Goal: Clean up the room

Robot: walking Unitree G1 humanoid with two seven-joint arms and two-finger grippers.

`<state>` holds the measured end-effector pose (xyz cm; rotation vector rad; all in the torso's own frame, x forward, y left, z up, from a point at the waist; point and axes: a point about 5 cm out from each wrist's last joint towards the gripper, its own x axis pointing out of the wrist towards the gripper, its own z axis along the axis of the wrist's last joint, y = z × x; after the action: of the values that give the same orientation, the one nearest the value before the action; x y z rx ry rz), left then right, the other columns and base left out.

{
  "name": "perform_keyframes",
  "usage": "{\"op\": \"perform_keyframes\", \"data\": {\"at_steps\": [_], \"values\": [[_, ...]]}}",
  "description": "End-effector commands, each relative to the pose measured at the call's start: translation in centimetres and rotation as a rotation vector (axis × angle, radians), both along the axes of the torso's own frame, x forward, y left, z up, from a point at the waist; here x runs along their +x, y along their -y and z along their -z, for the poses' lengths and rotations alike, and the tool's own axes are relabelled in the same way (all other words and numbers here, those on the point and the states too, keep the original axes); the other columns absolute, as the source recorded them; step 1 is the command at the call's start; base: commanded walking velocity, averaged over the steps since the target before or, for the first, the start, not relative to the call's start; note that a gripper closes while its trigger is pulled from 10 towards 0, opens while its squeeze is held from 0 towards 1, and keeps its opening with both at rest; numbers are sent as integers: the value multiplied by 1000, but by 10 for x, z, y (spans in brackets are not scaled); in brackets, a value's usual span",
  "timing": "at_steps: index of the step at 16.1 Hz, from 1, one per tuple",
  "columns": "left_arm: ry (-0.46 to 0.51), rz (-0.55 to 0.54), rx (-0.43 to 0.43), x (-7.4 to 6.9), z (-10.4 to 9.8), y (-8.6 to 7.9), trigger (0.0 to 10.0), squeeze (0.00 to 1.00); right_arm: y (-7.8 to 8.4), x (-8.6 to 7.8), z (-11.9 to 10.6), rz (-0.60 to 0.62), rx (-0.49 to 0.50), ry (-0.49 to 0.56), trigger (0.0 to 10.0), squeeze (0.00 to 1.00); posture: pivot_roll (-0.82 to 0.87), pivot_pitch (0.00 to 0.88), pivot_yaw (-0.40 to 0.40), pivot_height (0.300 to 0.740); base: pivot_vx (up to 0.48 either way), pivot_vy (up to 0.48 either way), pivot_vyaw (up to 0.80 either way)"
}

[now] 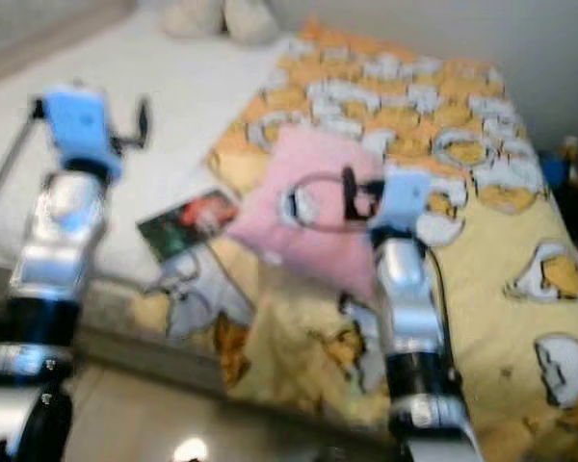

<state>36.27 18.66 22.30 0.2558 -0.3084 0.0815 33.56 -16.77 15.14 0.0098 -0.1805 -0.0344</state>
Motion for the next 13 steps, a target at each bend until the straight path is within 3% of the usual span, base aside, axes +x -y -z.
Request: {"op": "perform_keyframes", "data": {"at_steps": [1,4,6,7,13], "values": [[-33,65,-11,3,6,14,10000,0,19,-6,2,88,-30,-8,10000,0,-14,0,9,740,0,0,0],[-130,121,-63,4,28,24,10000,0,30,-17,24,138,-66,-92,10000,0,-32,0,13,740,0,0,-454],[-238,155,-127,1,55,32,10000,0,33,-28,41,154,-69,-143,10000,0,-41,0,16,740,0,0,-747],[-249,162,-125,-2,60,34,10000,0,32,-30,42,151,-74,-142,10000,0,-42,0,14,740,0,0,-750],[-262,141,-165,-12,77,49,10000,0,18,-22,27,66,-86,-84,10000,0,-34,0,-3,740,0,0,0]]}}
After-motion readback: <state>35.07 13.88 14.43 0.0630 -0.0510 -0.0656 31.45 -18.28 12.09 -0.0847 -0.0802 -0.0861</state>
